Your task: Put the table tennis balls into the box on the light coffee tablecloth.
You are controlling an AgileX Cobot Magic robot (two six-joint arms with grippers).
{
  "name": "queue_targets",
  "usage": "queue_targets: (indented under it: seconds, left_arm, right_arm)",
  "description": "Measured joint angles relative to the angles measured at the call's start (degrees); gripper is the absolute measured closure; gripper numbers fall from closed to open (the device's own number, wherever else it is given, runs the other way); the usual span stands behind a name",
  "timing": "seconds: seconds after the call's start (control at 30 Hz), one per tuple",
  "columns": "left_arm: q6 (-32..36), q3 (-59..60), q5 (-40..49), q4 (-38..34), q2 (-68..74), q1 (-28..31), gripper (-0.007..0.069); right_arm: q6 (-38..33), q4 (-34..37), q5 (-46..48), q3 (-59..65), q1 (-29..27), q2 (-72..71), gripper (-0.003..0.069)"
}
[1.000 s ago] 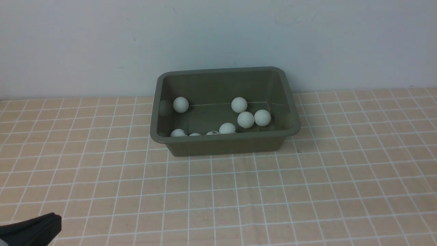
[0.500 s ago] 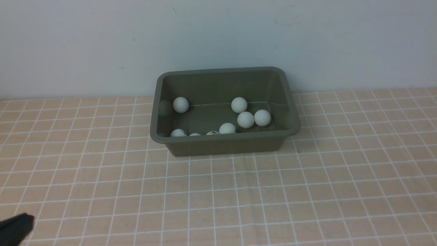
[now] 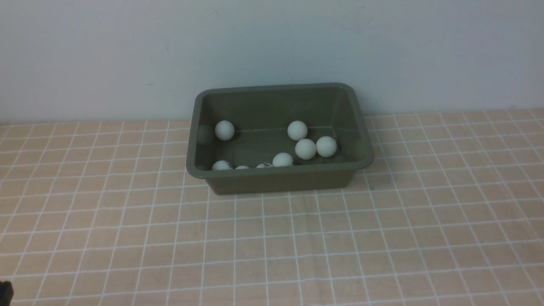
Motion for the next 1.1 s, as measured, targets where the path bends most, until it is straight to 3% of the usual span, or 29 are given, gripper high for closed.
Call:
queue_targets:
  seconds: [0.9,1.0,1.1]
  left_arm:
    - [-0.1,0.1,-2.9,-0.4,-0.1,0.0,0.0693]
    - [-0.1,0.1,-2.9,-0.4,-0.1,0.0,0.0693]
    - [-0.1,0.1,-2.9,-0.4,-0.1,0.0,0.0693]
  right_arm:
    - [0.1,-0.1,0.2,0.0,-0.4,0.0,0.0677]
    - [-0.3,-0.4,0.1,0.2,-4.4,0.0,0.0677]
    - [-0.3,-1.0,-2.9,3.7,-12.7,-1.7,0.0677]
